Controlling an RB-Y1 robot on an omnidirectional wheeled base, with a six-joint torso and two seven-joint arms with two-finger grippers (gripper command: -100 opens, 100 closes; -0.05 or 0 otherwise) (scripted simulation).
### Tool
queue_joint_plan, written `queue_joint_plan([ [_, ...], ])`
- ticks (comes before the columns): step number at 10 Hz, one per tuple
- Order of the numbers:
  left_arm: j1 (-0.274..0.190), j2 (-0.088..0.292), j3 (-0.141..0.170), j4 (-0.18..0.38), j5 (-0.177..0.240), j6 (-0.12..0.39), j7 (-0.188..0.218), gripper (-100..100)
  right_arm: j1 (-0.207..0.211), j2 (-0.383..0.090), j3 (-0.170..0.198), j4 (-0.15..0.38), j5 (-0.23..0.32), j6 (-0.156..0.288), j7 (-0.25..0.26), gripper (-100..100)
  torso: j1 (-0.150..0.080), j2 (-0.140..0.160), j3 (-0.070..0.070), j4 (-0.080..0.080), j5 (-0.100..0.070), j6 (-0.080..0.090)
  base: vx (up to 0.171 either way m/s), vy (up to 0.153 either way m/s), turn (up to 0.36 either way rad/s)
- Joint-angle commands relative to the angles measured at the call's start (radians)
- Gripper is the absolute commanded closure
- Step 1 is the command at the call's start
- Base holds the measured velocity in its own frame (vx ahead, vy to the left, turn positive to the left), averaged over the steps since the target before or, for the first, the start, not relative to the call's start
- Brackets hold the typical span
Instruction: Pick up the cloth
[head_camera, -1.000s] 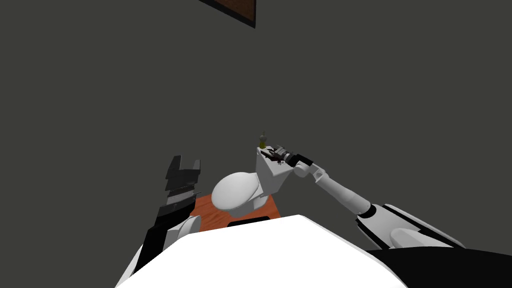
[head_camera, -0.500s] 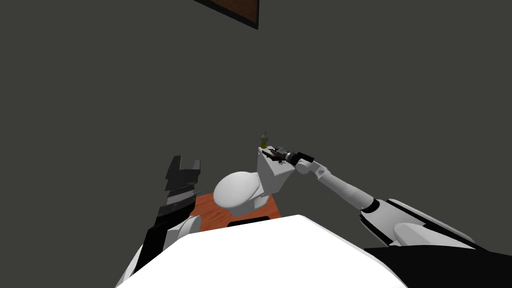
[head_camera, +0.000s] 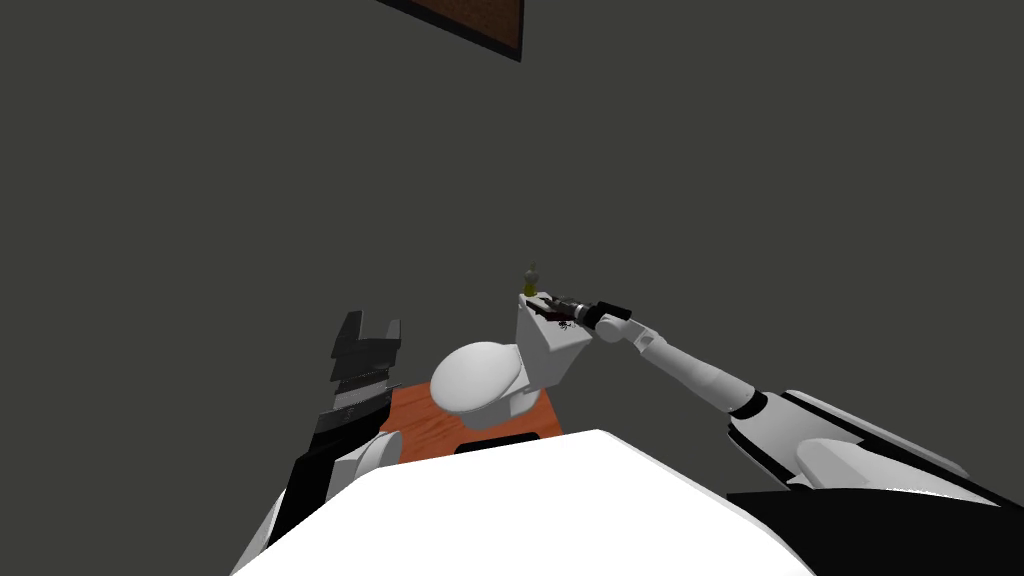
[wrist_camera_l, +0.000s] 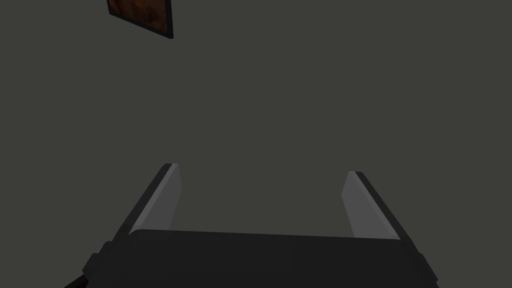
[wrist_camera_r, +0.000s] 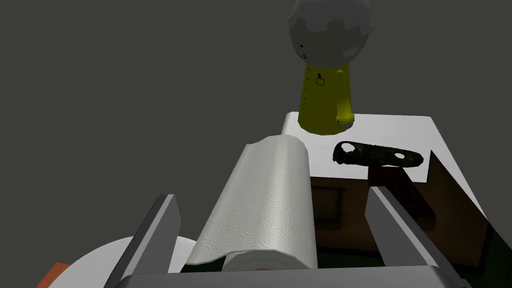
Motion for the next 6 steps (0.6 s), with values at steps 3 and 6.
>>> queue_joint_plan([
  [3, 0.0, 0.0, 0.0, 0.0, 0.0, 0.0, 0.0, 0, -0.018, -0.024, 0.008, 0.029, -0.076, 0.032, -0.077, -100, 0.0, 0.0, 0.0, 0.0, 0.0, 0.0, -0.015, 0.003, 0.036],
  [6, 0.0, 0.0, 0.0, 0.0, 0.0, 0.0, 0.0, 0, -0.044, -0.07, 0.027, 0.077, -0.166, 0.076, -0.172, -100, 0.0, 0.001, -0.001, -0.002, -0.002, 0.001, -0.017, 0.008, 0.057],
])
